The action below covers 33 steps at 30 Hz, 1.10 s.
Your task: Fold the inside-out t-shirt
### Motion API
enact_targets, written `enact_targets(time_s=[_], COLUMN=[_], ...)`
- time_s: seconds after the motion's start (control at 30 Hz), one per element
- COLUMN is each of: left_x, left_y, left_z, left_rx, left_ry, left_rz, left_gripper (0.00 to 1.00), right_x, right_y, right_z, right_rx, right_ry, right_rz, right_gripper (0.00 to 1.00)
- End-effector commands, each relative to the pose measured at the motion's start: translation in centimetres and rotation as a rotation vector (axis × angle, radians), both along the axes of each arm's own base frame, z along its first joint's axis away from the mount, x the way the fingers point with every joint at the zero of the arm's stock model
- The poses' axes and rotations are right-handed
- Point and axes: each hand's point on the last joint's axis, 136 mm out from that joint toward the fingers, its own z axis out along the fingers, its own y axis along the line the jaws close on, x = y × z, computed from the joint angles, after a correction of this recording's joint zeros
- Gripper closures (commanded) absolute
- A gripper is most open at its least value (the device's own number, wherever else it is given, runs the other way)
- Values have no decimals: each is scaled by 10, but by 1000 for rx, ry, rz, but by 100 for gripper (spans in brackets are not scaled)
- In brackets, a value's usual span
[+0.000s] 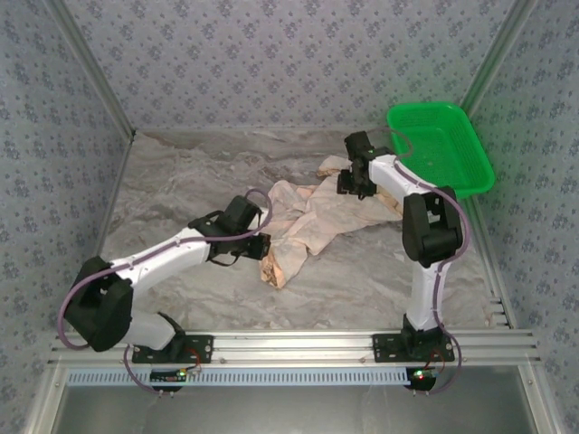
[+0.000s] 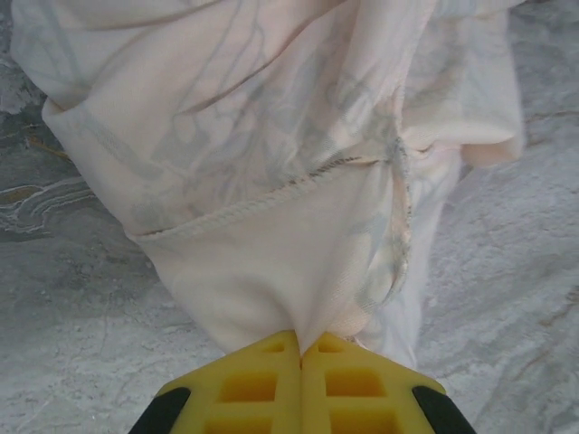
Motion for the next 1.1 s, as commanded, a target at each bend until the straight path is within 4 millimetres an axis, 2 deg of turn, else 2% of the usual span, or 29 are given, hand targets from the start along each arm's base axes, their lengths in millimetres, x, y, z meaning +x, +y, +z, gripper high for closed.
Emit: enact_targets(time_s=[0.0,0.03,0.07,0.2,0.3,0.4,0.53,0.63,0.7,0.77,0.93,1.07], left_x=[-13,-13,-13,2,23,53,100,117,118,108,60,17], left_y=[5,6,10,35,59,83,105,113,116,119,130,144], left_z=[2,5,9,37,77,130,209,261,291,313,345,373], left_rx=[-13,-16,-12,0,3,2,-21,0,17,13,-13,-34], left_ry=[38,37,36,-29,-143,-295,-480,-555,-604,-646,-775,-900], left_rz=[-31,-27,-22,26,62,108,154,145,136,128,121,130], left_gripper=[100,100,100,100,100,100,100,100,100,100,100,100], right_x=[-6,-5,-5,2,10,26,53,51,37,13,-75,-145], right_y=[-3,-4,-5,-10,-16,-21,-17,-11,-7,0,9,-8], right_z=[-14,-13,-7,31,71,120,206,268,298,319,355,386], right_rx=[29,38,43,42,34,35,111,158,172,175,105,110], right_ry=[45,38,26,-70,-155,-289,-491,-597,-642,-669,-763,-879], right_rz=[-64,-77,-85,-114,-138,-161,-143,-122,-105,-78,-42,-77], right_gripper=[75,90,100,100,100,100,100,100,100,100,100,100])
